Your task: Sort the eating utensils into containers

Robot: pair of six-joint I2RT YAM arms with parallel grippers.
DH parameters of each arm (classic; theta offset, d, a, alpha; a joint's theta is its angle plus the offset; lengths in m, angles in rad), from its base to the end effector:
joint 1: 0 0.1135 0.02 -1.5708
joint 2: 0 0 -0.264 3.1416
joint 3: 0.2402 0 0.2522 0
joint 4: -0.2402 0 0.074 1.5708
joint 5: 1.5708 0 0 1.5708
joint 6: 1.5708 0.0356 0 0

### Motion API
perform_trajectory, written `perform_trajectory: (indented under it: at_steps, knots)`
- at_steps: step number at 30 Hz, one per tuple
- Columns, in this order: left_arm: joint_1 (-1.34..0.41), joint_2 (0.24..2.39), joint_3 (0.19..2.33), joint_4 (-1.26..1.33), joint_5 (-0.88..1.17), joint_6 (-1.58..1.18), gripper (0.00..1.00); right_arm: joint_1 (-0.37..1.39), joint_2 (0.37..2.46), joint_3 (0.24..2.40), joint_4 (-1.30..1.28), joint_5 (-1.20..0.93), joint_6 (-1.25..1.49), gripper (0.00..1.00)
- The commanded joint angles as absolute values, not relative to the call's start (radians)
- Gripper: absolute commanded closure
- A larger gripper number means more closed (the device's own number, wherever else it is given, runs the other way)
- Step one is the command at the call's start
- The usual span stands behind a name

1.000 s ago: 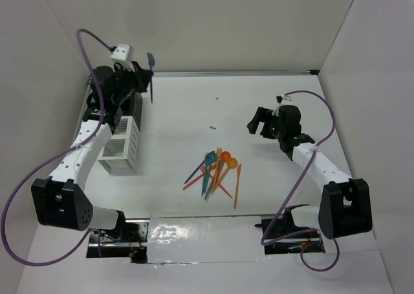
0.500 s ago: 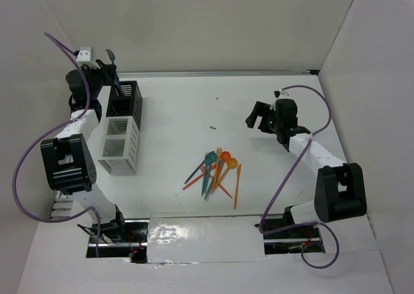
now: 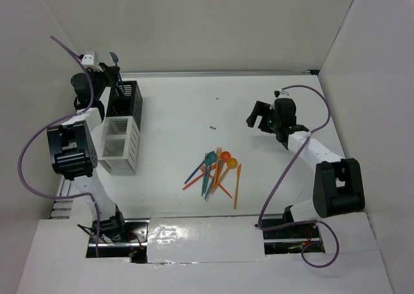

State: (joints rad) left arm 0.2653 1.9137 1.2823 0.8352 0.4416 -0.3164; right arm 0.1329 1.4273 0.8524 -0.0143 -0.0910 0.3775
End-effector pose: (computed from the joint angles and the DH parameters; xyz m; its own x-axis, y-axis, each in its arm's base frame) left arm 0.4343 0.1022 0.2875 0.1337 -0.2552 -0.9576 0.2194 0.9499 -0.2225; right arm 0.3083 0.0445 0.2311 -0.5883 0.2917 -0.7542 0.0108 0.9354 0.3534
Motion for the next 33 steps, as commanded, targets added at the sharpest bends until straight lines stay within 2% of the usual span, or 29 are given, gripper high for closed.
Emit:
perform_trajectory:
  at_steps: [1, 2, 6, 8, 10, 16, 19, 20, 23, 27, 30, 31, 33]
  knots:
    - [0.258, 1.913, 1.289, 0.973, 0.462, -0.276, 0.73, 0.124, 1.437, 0.9, 0.02, -0.074, 0.384, 0.0]
    - [0.256, 1.908, 1.26, 0.971, 0.457, -0.269, 0.7, 0.126, 1.433, 0.9, 0.02, -0.074, 0.385, 0.0]
    - [0.262, 1.866, 1.244, 0.968, 0.457, -0.259, 0.46, 0.126, 1.419, 0.891, 0.02, -0.074, 0.384, 0.0]
    - [0.262, 1.844, 1.25, 0.93, 0.463, -0.256, 0.41, 0.126, 1.407, 0.882, 0.02, -0.074, 0.383, 0.0]
    - [0.262, 1.792, 1.259, 0.89, 0.446, -0.258, 0.29, 0.127, 1.396, 0.873, 0.02, -0.083, 0.38, 0.0]
    - [0.275, 1.597, 1.304, 0.703, 0.443, -0.238, 0.27, 0.126, 1.348, 0.853, 0.02, -0.094, 0.365, 0.0]
    - [0.207, 1.476, 1.418, 0.402, 0.563, -0.096, 0.26, 0.12, 1.336, 0.853, 0.02, -0.132, 0.364, 0.0]
    - [0.207, 1.457, 1.419, 0.4, 0.563, -0.057, 0.26, 0.12, 1.336, 0.853, 0.02, -0.147, 0.364, 0.0]
    - [0.025, 1.418, 1.489, 0.029, 0.646, 0.07, 0.24, 0.092, 1.342, 0.844, 0.02, -0.217, 0.4, 0.0]
    - [-0.087, 1.341, 1.314, 0.006, 0.649, 0.006, 0.23, 0.081, 1.333, 0.793, 0.04, -0.278, 0.434, 0.0]
    - [-0.245, 1.33, 1.2, -0.086, 0.537, -0.058, 0.24, 0.08, 1.316, 0.782, 0.028, -0.291, 0.417, 0.0]
    - [-0.236, 1.338, 1.178, -0.125, 0.491, -0.055, 0.27, 0.08, 1.307, 0.782, 0.028, -0.275, 0.413, 0.0]
    - [-0.328, 1.362, 1.149, -0.193, 0.418, -0.051, 0.27, 0.081, 1.281, 0.769, 0.014, -0.226, 0.405, 0.0]
